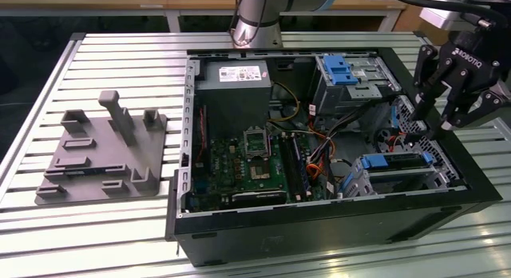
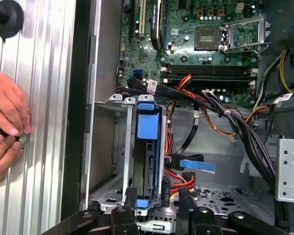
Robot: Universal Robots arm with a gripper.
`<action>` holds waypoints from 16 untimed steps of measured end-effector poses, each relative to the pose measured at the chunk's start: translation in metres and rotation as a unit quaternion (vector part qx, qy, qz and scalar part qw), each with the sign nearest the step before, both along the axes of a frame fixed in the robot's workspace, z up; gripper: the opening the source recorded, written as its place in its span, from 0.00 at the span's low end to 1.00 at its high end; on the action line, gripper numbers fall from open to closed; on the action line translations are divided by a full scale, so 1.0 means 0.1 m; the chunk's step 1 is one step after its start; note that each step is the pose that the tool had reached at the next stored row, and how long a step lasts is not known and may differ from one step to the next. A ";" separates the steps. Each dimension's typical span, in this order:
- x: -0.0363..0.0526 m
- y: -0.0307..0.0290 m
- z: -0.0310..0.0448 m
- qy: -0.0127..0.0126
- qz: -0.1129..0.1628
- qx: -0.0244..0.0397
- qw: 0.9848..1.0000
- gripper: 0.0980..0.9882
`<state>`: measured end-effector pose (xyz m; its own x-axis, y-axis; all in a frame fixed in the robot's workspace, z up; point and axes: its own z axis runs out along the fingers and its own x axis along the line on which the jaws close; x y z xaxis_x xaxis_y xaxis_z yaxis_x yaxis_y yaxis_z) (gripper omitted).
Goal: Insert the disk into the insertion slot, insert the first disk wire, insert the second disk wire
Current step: 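Insert the first disk wire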
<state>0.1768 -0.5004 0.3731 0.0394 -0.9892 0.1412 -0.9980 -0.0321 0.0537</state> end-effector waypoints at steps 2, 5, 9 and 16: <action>0.002 -0.002 -0.019 0.000 0.000 0.000 1.000 0.41; 0.004 -0.002 -0.052 0.000 -0.002 0.000 1.000 0.41; 0.006 -0.001 -0.096 0.000 -0.011 0.000 1.000 0.41; 0.008 0.049 -0.152 0.000 -0.017 0.000 1.000 0.41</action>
<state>0.1776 -0.4955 0.3579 0.0066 -0.9899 0.1414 -0.9986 0.0010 0.0537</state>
